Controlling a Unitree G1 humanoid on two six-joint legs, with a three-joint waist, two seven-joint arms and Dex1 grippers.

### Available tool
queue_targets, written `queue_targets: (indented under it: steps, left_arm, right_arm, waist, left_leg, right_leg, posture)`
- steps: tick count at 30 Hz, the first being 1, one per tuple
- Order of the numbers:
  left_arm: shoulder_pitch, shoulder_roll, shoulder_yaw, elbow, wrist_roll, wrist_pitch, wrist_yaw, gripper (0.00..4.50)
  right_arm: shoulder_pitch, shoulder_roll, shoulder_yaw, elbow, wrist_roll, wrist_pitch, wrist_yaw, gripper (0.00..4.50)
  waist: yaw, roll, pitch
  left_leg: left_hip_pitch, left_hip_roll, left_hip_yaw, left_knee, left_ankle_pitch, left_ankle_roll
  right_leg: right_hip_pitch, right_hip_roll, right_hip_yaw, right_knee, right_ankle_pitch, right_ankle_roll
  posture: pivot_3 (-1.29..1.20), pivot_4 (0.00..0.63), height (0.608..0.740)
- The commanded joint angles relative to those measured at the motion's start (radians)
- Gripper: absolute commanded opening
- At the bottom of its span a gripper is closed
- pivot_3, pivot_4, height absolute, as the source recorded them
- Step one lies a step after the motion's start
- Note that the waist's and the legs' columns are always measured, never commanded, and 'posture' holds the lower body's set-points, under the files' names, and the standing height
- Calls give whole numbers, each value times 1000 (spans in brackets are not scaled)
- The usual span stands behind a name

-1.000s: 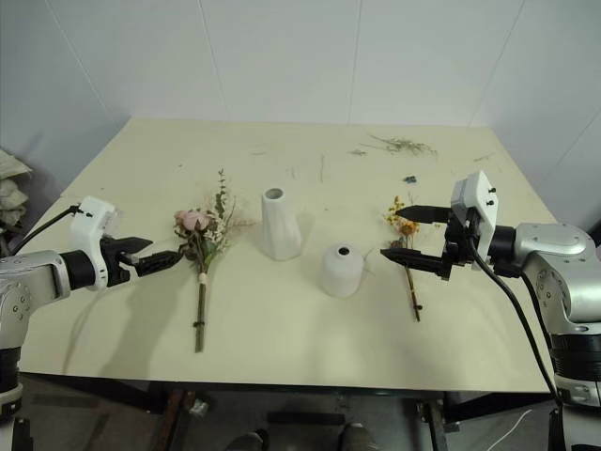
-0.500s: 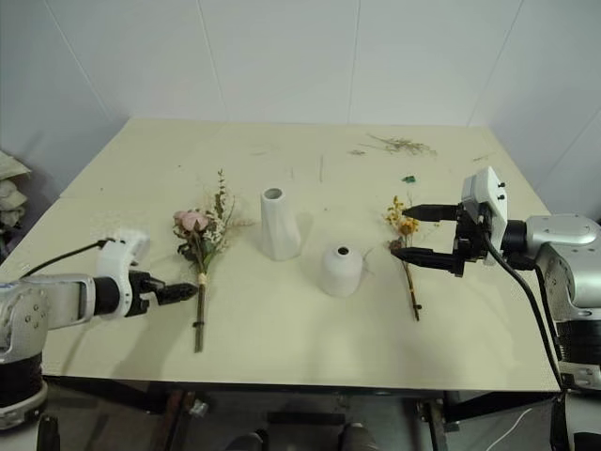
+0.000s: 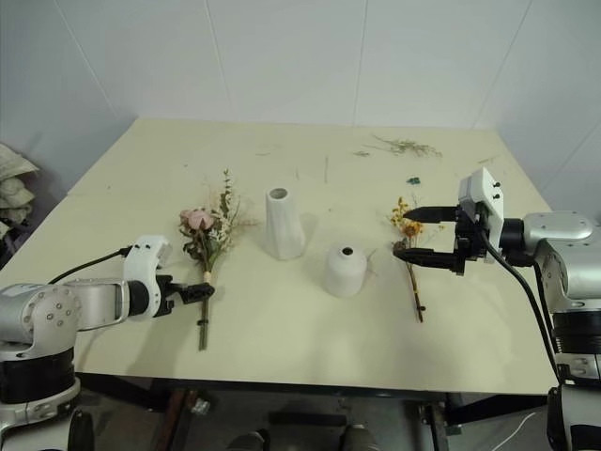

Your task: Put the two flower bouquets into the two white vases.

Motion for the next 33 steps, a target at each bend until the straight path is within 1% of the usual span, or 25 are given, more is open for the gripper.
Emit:
queue_targets:
  steps: [1,3,6,15,18,19,22,28,31,32,33]
  left_arm:
    - [-30,-19,1,24,-37,0,41,4500]
    - [-49,-39,-6,37,-50,0,53,4500]
    - [-68,-55,-7,57,-59,0,74,3937]
    - [-83,-51,-2,83,-91,0,116,1138]
    - [-120,-51,30,90,-35,-19,118,273]
    - [-132,-49,38,90,-13,-32,113,115]
    - [-157,-44,57,91,33,-65,95,116]
    - [-193,5,68,79,68,-238,-17,116]
    - [-255,10,85,170,146,-519,-55,116]
    - [-294,21,77,233,179,-633,-81,116]
    - [-320,28,69,280,202,-706,-102,116]
  right_arm:
    - [-22,-5,-16,-15,6,-8,14,4482]
    - [-22,-6,-16,-18,6,-5,13,4482]
    - [-20,-8,-18,-22,5,-4,11,4500]
    - [-17,-9,-24,-31,7,0,2,4500]
    - [-13,-11,-32,-30,7,-2,-4,4500]
    - [-11,-12,-34,-32,8,-2,-6,4500]
    - [3,-17,-44,-43,13,0,-9,4500]
    - [35,-16,-88,-81,46,27,-35,4500]
    - [51,-6,-130,-114,85,48,-60,4500]
    - [62,0,-149,-132,106,63,-74,4500]
    - [70,3,-161,-146,120,74,-84,4500]
  waist:
    - [0,0,0]
    - [0,0,0]
    - [0,0,0]
    - [-1,0,0]
    - [0,0,0]
    - [0,0,0]
    - [-1,0,0]
    - [0,0,0]
    - [1,0,0]
    - [1,0,0]
    - [2,0,0]
  left_leg:
    - [0,0,0,0,0,0]
    - [0,0,0,1,0,0]
    - [0,0,0,2,0,0]
    - [0,0,0,2,0,-1]
    - [0,0,0,2,0,-1]
    - [0,0,0,3,0,-1]
    - [-1,0,0,3,0,-1]
    - [-1,0,0,2,-1,-1]
    - [-1,0,0,2,-1,-1]
    - [-1,0,0,2,-1,-1]
    - [-1,0,0,2,-1,-2]
  right_leg:
    - [0,0,0,0,0,0]
    - [0,0,0,0,0,0]
    - [1,0,0,0,0,0]
    - [1,0,0,0,0,1]
    - [1,0,0,0,0,1]
    - [1,0,0,0,0,1]
    - [1,0,0,0,0,1]
    - [0,0,0,0,0,1]
    - [0,0,0,-1,1,1]
    - [0,0,0,-1,1,1]
    - [0,0,0,-1,1,1]
  posture:
    - [0,150,740]
    - [0,150,740]
    - [0,150,740]
    - [0,150,740]
    - [0,150,740]
    - [0,150,740]
    - [0,150,740]
    - [0,150,740]
    - [0,150,740]
    - [0,150,740]
    - [0,150,740]
